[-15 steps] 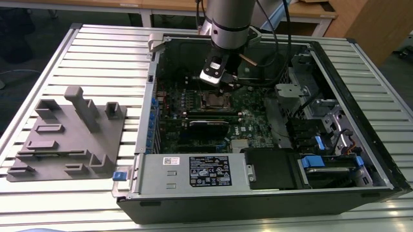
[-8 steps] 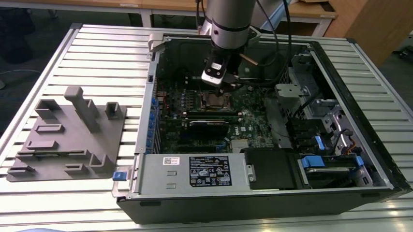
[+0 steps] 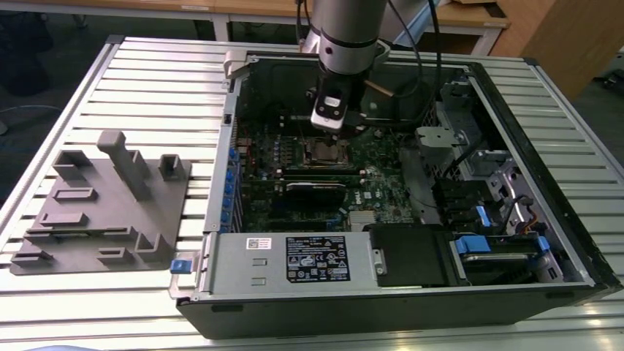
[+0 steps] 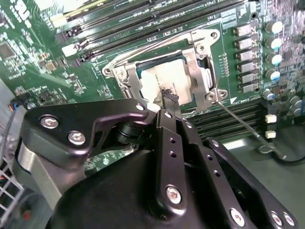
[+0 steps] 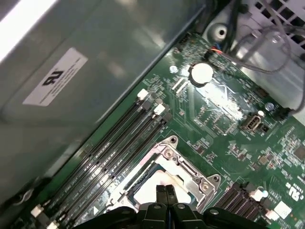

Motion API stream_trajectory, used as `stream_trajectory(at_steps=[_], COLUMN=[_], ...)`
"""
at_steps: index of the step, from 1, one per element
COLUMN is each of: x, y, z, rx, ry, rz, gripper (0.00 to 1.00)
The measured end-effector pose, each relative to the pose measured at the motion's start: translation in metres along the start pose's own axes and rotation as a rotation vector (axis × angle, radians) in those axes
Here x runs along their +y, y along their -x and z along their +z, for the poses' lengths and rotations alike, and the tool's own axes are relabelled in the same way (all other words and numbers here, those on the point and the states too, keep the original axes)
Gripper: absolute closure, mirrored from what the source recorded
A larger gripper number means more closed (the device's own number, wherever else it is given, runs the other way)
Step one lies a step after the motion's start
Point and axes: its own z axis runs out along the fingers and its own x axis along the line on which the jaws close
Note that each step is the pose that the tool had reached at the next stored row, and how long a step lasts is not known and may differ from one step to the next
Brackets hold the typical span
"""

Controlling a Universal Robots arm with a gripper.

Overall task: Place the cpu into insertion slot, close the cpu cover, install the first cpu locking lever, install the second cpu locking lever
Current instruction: 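Close the cpu cover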

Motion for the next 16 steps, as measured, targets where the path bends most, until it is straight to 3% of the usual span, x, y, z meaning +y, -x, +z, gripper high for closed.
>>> stream_trajectory(at_steps=[16], x=[0.0000], y=[0.0000], z=[0.0004], rx=[0.0124], ry=[-0.0039], rz=[-0.228], gripper=[0.89])
